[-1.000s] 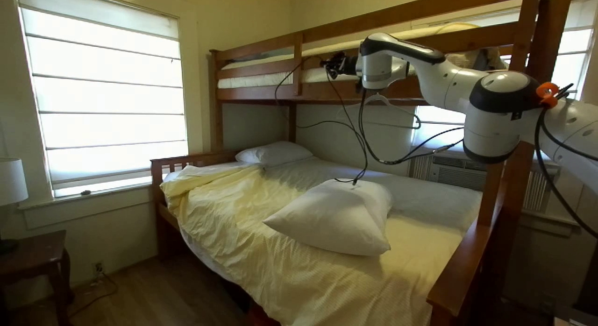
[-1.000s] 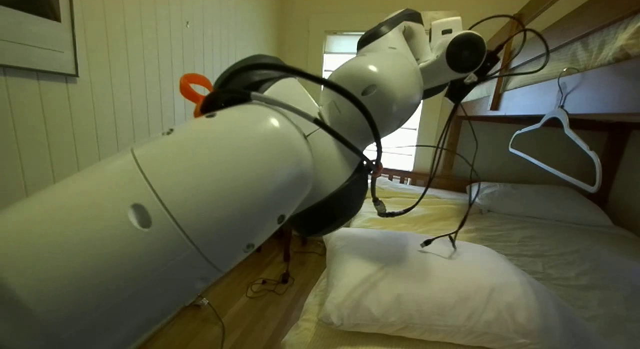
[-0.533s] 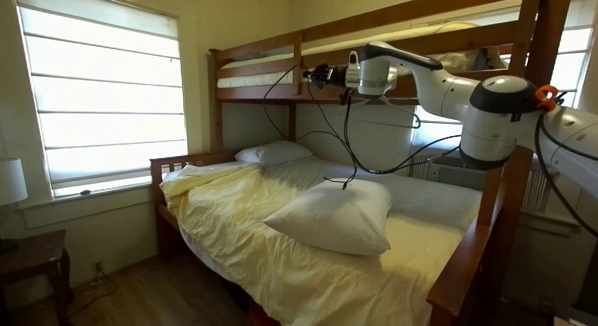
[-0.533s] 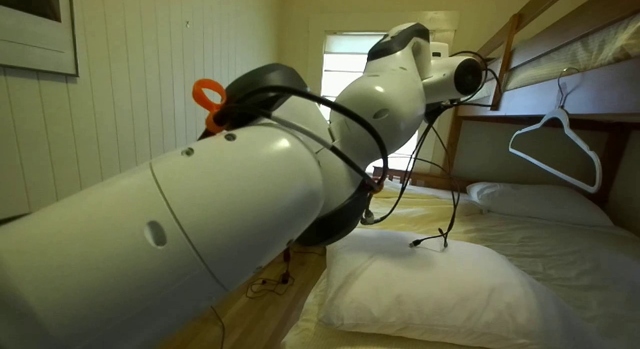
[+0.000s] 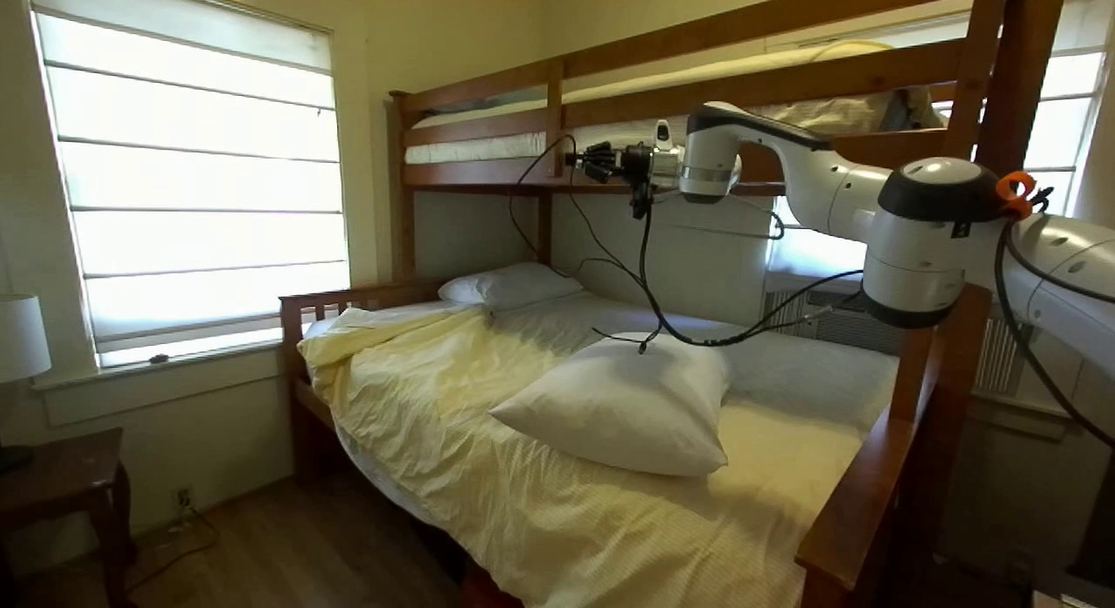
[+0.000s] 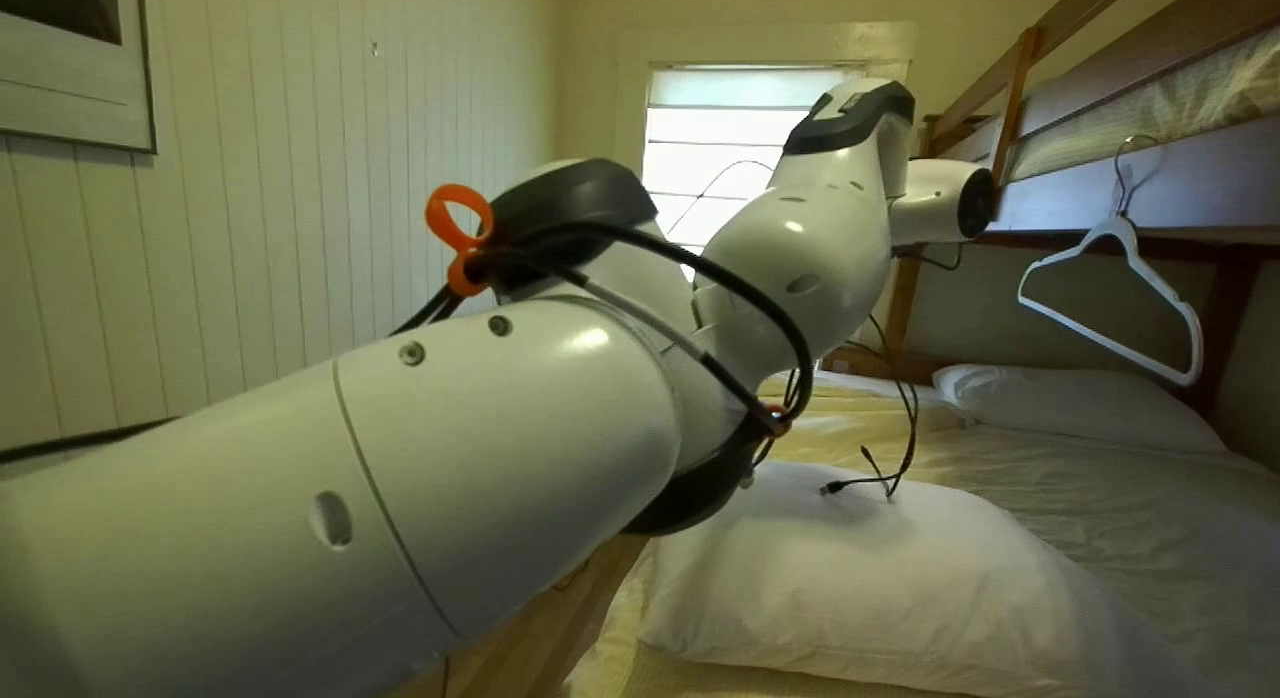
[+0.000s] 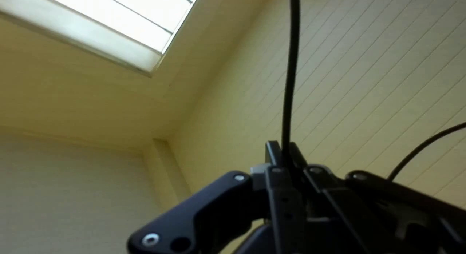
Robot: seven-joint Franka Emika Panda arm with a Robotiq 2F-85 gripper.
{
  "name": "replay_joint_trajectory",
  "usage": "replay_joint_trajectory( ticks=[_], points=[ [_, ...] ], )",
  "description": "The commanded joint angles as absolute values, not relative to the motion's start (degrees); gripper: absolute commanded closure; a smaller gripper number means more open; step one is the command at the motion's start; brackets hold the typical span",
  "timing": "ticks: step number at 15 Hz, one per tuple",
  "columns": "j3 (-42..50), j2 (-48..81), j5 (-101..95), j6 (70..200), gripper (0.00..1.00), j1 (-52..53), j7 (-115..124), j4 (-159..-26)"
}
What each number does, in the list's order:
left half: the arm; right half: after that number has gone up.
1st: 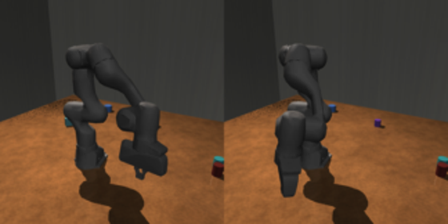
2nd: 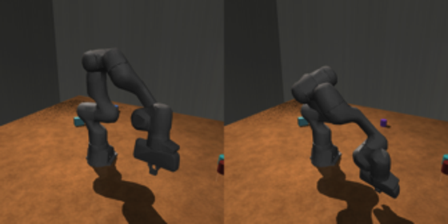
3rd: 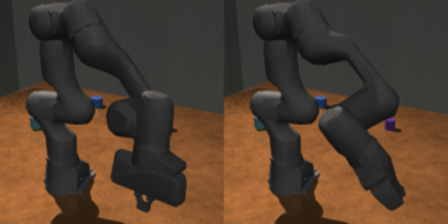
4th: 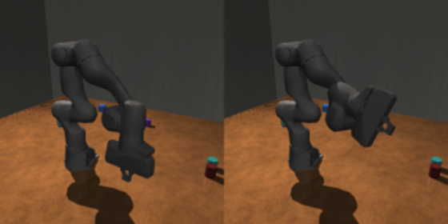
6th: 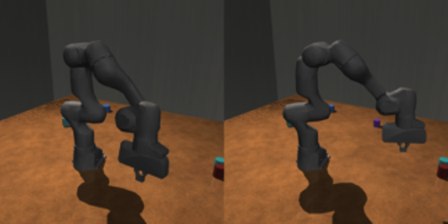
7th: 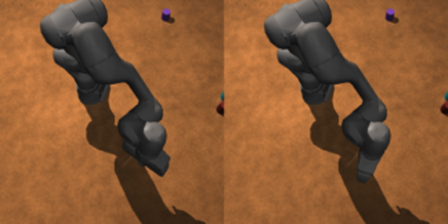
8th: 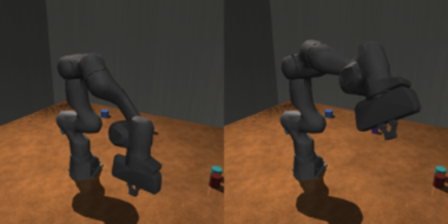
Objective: Pick up the black cable from the pillow then set it back down on the pillow.
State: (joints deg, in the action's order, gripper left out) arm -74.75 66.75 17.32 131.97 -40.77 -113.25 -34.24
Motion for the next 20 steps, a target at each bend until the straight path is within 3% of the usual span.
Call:
replay_joint_trajectory(
  ticks=[1,10,15,20],
  points=[
    [-67.12,64.32,13.19,132.8,0.64,-40.42,-102.59,-35.29],
    [-50.99,57.53,1.57,122.6,0.01,-40.48,-89.05,-36.51],
    [-46.23,56.32,-1.14,112.82,0.0,-41.29,-86.28,-35.81],
    [-38.0,55.9,-7.83,111.61,0.0,-38.19,-81.39,-35.49]
  ],
)
